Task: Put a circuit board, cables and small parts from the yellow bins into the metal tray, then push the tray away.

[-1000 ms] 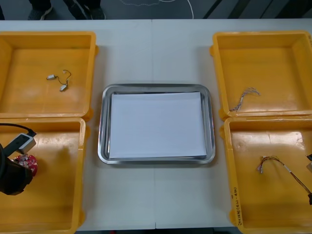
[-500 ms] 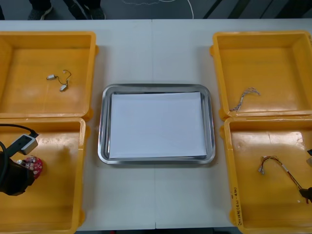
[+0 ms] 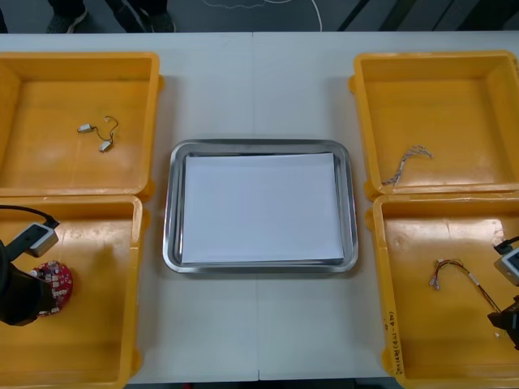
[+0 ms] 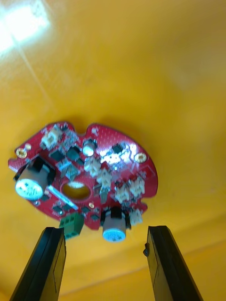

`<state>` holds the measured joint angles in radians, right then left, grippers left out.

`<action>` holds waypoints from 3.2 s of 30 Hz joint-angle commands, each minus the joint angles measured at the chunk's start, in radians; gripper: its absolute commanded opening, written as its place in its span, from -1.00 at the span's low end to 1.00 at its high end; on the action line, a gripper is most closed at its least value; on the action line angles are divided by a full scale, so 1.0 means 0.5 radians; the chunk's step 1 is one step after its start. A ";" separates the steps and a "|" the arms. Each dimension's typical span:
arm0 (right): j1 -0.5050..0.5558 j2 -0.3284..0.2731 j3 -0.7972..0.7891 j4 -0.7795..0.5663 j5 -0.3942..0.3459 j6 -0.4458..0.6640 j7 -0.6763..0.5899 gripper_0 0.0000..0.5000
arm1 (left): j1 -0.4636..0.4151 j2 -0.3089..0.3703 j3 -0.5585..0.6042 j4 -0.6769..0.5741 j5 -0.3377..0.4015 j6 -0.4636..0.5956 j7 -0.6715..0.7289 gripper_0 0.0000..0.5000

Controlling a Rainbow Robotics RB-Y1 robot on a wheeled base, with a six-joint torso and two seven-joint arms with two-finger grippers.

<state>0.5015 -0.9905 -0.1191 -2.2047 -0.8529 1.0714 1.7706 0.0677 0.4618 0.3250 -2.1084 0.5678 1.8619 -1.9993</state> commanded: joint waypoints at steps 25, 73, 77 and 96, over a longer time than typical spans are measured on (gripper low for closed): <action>-0.583 0.358 0.152 0.258 0.239 0.348 0.045 1.00 | -0.166 0.322 0.384 0.225 0.377 0.116 -0.975 1.00; -0.662 0.646 0.128 0.479 0.457 0.327 0.306 -1.00 | 0.107 0.328 0.215 0.360 0.494 -0.281 -1.412 1.00; -0.662 0.646 0.128 0.479 0.451 0.324 0.306 -1.00 | 0.138 0.328 0.191 0.360 0.487 -0.331 -1.412 1.00; -0.754 0.640 -0.072 0.384 0.052 0.701 0.251 -1.00 | 0.224 0.248 0.148 0.360 0.451 -0.466 -1.412 1.00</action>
<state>0.1500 -0.6787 -0.1010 -1.9800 -0.7903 1.3834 1.8908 0.1452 0.5844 0.4045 -1.9199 0.8078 1.6408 -2.6085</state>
